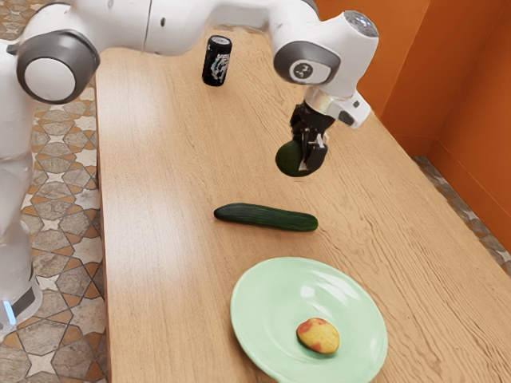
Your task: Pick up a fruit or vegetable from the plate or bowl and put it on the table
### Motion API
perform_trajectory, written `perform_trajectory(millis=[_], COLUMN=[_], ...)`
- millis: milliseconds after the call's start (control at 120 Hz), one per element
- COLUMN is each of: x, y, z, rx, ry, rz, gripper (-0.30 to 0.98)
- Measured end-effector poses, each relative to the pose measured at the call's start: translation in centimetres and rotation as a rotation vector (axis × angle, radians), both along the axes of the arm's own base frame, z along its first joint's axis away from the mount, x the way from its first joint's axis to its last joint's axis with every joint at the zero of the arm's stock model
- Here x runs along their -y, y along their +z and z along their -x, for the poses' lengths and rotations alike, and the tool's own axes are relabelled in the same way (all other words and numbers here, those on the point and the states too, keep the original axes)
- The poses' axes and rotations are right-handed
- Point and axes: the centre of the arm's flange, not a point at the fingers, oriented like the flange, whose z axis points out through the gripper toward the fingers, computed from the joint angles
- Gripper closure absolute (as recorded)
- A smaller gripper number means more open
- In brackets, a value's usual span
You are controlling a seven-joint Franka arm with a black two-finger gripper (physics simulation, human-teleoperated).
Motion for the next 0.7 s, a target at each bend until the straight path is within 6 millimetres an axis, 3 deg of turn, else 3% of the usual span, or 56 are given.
perform_trajectory(millis=[75, 167, 208, 350, 700], x=[-2.7, -7.8, -9.0, -8.5, -8.4], y=[0.1, 0.9, 0.9, 0.7, 0.6], z=[-0.1, 0.0, 0.1, 0.0, 0.0], rx=[-0.009, -0.006, -0.010, -0.027, -0.053], ry=[0.017, 0.064, 0.067, 0.007, -0.089], rz=[-0.006, -0.009, -0.006, 0.014, 0.029], gripper=[0.54, 0.53, 0.40, 0.17, 0.02])
